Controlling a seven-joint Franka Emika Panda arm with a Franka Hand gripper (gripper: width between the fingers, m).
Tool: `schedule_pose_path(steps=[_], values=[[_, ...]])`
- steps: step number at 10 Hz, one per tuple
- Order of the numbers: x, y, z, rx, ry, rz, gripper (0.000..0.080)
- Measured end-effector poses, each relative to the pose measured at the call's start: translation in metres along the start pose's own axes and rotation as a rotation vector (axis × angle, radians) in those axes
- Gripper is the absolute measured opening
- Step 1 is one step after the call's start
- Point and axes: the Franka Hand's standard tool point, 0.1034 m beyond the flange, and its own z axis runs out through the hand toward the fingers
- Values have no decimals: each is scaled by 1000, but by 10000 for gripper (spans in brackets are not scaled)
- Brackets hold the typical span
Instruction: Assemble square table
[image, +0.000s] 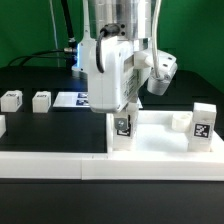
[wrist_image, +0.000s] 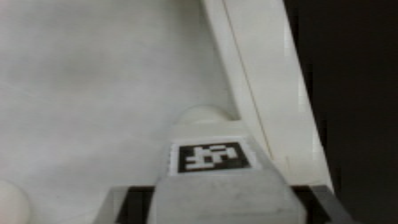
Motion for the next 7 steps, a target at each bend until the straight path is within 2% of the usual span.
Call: schedule_pose_path(steps=[5,6,7], values=[[0,1,0,-1,14,92,300],[0,1,0,0,13,88,394],[0,1,0,0,13,87,537]])
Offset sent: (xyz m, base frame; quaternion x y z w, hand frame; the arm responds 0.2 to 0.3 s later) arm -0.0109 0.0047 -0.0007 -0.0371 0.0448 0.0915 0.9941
